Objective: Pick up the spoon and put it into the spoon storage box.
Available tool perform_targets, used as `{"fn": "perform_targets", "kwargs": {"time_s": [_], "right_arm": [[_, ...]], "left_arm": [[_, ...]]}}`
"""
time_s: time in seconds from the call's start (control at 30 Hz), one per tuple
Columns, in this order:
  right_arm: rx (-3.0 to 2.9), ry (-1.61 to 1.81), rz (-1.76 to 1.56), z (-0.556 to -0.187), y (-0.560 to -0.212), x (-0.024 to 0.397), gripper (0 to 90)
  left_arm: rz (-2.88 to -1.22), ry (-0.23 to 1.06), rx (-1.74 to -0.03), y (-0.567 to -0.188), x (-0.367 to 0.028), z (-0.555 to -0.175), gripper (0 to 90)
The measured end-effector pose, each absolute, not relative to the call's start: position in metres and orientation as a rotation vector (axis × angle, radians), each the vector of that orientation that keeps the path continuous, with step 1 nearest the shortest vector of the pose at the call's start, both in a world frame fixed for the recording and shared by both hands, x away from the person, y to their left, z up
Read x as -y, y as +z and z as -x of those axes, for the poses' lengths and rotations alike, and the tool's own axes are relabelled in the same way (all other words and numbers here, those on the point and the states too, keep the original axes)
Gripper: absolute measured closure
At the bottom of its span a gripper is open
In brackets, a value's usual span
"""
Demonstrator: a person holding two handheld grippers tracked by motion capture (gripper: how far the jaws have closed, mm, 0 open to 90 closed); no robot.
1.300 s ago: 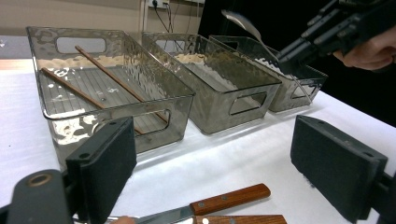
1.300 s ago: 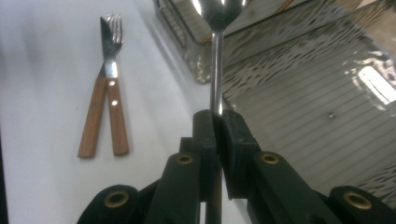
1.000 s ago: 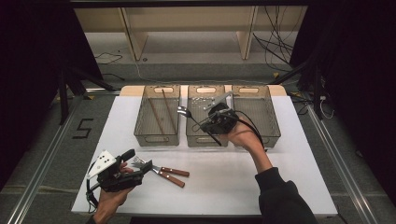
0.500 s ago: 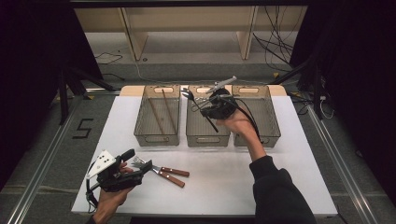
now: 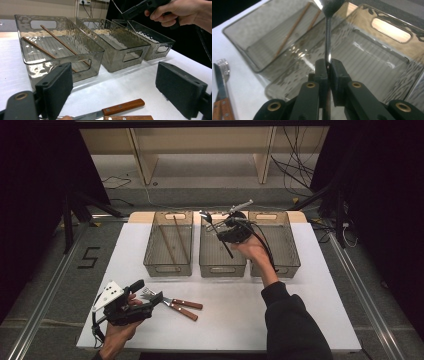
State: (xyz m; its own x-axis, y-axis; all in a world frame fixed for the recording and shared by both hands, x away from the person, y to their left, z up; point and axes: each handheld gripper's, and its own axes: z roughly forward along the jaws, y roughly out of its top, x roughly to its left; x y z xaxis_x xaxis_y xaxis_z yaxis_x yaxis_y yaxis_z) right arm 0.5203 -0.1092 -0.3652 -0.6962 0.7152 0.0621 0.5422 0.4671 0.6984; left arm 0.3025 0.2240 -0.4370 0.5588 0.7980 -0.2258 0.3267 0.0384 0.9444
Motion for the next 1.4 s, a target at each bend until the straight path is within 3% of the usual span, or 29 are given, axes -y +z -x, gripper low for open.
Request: {"fn": "perform_targets", "kwargs": {"time_s": [1.2,1.27,1.4], "right_arm": [[-2.513,0.870,-1.288,-0.536,-0.410,0.109,83.8],[-2.533,0.872,-1.313,-0.537,-0.412,0.109,73.2],[-2.526,0.891,-1.323,-0.537,-0.410,0.108,65.2]], "left_arm": [[-1.547,0.470,-0.990,-0.437,-0.224,-0.302,13.9],[-1.547,0.470,-0.991,-0.437,-0.224,-0.302,13.9],[-1.547,0.471,-0.991,-0.437,-0.225,-0.302,13.9]]}}
